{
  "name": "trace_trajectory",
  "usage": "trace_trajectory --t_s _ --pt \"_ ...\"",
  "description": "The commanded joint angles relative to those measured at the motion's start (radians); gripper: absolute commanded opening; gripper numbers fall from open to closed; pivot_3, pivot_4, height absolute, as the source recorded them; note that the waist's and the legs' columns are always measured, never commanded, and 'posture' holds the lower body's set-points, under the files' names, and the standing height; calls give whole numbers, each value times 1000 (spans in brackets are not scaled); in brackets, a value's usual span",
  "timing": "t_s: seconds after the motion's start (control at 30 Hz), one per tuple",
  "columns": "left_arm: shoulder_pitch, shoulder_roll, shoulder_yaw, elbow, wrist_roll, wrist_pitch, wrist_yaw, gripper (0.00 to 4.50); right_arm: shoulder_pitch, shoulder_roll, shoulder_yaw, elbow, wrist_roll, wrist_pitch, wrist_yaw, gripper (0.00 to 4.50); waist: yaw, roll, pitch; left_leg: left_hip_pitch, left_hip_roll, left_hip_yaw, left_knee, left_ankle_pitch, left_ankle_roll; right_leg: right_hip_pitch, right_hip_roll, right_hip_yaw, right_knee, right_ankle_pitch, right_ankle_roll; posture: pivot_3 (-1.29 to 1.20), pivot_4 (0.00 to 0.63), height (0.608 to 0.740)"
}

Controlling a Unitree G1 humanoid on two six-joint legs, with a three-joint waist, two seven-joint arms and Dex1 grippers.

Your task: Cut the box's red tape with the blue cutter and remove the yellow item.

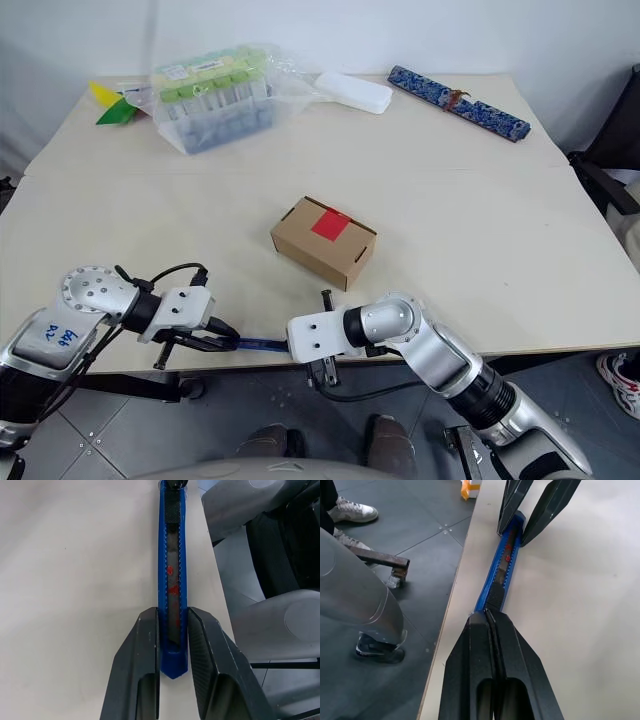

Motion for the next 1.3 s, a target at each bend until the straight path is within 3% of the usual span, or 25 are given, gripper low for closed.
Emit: trace_trajectory --t_s 0.03,0.8,1.0,1.3 --pt "22 11 -6 0 15 -2 1 462 -8 24 22 24 -20 -26 -4 31 0 0 0 0 0 0 0 0 0 0 0 0 0 0 0 0 150 740" --pt "34 -1 0 -24 20 2 20 462 -93 229 89 202 -87 -110 -15 31 -16 1 0 2 0 0 0 0 0 1 0 2 1 0 0 0 150 740" --pt "31 -9 3 -23 24 4 26 462 -97 239 89 211 -93 -123 -12 31 -18 1 -1 2 0 -1 0 0 0 1 0 2 1 0 0 0 150 740" --pt "24 -52 51 24 20 -41 95 462 -91 186 -81 63 1 44 -21 31 -12 1 0 1 0 -3 1 0 0 1 0 3 1 0 0 0 150 740"
